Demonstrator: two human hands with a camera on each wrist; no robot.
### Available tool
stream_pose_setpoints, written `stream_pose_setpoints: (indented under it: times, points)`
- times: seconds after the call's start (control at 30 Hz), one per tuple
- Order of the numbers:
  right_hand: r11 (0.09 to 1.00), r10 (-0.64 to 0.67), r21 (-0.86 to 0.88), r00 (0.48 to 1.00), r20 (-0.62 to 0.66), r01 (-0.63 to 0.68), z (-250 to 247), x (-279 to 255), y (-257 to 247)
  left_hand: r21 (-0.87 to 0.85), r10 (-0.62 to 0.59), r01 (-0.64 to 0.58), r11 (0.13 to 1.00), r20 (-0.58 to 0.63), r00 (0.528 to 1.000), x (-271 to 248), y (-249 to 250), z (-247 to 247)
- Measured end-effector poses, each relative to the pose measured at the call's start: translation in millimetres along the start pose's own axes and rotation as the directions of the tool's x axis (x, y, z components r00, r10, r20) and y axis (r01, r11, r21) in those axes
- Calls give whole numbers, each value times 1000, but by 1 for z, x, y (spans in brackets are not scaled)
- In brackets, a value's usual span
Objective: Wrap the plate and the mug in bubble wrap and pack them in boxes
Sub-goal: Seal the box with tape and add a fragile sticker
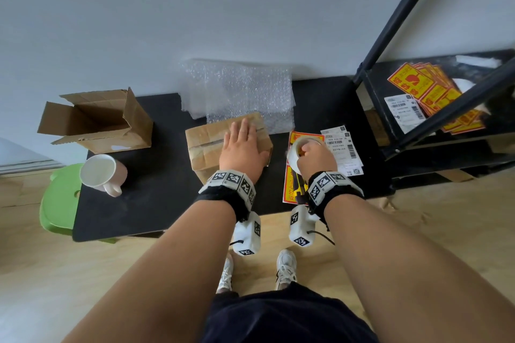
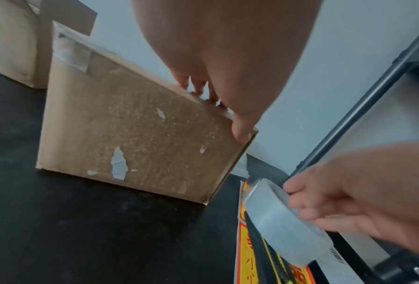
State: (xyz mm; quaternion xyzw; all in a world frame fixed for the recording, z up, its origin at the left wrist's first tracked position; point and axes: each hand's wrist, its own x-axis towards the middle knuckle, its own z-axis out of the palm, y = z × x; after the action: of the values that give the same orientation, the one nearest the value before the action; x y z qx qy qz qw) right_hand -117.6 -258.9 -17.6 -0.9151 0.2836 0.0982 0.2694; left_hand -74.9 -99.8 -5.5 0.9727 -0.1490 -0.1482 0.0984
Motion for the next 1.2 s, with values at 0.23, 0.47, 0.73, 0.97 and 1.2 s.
stream_pose_setpoints:
  times: [0.23,0.47,0.73,0.97,1.2]
  points:
    - [982,15,-187,976,219,27,9,7,12,61,-48,51,997,-42,998,5,13,4]
    - [979,-9,-194,968,250,59,-4,14,12,-47,-78,68,997,-242,967,9,19,1]
    - [988,-113,117,985,134,97,-52,12,9,-253,-99,28,967,-272,957,24,42,-25]
    - [958,-208,210,977,40,195,-85,19,-4,-523,-139,86,848,-63,988,37,82,-40]
    - [931,-256,281,966,39,235,-94,15,-8,-597,-213,83,798,-150,966,34,87,-46]
